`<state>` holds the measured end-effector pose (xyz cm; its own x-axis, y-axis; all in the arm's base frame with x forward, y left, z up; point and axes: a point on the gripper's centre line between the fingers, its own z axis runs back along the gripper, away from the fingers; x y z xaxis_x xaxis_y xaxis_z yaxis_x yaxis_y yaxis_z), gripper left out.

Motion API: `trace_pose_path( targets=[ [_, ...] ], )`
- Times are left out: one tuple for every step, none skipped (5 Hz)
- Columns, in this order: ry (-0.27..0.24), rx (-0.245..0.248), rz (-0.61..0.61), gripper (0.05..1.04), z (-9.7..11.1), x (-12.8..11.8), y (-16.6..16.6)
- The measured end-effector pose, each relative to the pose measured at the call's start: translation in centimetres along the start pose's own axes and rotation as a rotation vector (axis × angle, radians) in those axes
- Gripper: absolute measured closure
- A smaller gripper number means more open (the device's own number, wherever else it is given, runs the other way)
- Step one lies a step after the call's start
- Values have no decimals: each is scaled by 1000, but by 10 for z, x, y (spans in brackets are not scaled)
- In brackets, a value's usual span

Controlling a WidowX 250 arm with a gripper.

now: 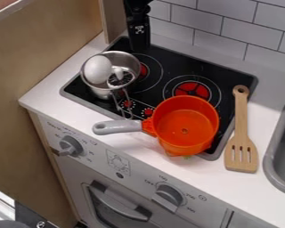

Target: Moved the orange pot to the right burner

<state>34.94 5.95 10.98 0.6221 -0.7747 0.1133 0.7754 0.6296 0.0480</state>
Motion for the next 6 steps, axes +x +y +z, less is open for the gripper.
trace_pose_path(
  targets=[
    [17,-36,5,83,-13,-2,-4],
    [6,-56,6,83,-20,1,-11],
    [-38,-47,-13,83,-10,4,-28],
    [-44,-47,-26,83,5,10,-48],
    [-76,-47,-69,83,13,19,-68],
    [-114,-52,-148,83,19,25,-92]
  ],
)
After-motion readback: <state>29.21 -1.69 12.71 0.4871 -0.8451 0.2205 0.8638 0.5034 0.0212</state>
